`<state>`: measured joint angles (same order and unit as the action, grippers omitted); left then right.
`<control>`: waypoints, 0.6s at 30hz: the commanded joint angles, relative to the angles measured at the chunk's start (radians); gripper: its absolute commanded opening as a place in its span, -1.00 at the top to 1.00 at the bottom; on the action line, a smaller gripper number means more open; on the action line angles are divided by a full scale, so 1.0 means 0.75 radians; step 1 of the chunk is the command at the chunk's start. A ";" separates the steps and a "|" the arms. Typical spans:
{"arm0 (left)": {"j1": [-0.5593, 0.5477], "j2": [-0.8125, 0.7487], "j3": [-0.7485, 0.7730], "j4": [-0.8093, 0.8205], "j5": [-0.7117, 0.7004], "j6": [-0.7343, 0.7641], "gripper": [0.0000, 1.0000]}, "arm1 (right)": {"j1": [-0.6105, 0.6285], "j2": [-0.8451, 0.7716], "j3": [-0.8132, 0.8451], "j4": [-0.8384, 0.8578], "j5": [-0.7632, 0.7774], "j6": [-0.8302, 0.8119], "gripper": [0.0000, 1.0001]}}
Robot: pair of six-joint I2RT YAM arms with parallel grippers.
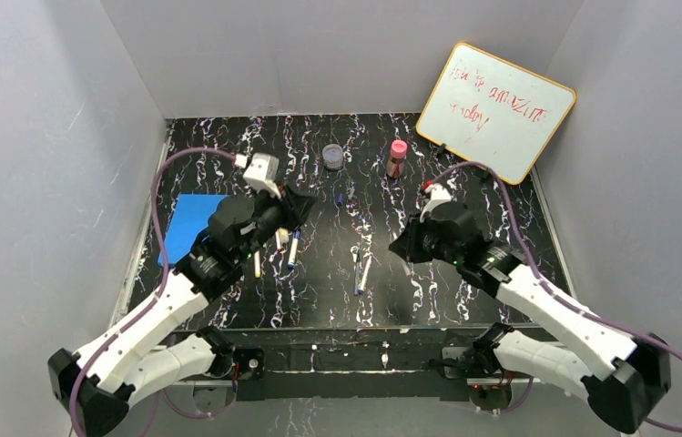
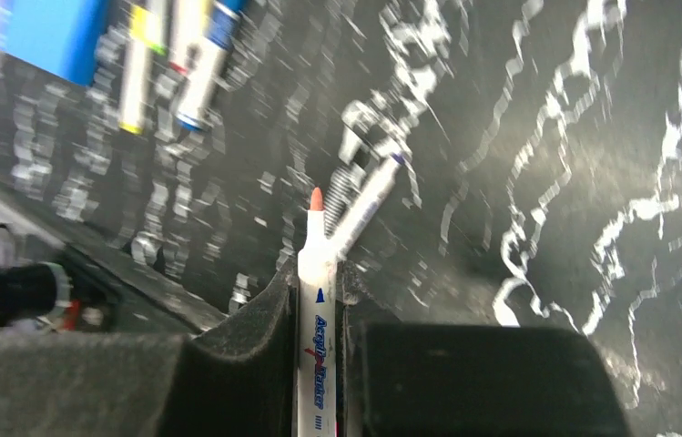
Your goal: Open the pen caps
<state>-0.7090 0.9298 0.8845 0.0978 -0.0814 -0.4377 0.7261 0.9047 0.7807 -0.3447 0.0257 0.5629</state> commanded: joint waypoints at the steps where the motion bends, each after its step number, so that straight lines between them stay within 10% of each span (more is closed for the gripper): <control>1: -0.003 -0.160 -0.197 -0.193 -0.192 0.146 1.00 | 0.000 0.097 -0.119 0.025 0.068 0.002 0.97; 18: -0.003 -0.246 -0.475 -0.066 -0.141 0.083 1.00 | 0.065 0.520 -0.294 0.591 0.259 0.319 0.97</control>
<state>-0.7090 0.7517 0.5209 0.0185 -0.1905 -0.3779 0.7567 1.2663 0.5701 -0.0360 0.1234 0.7506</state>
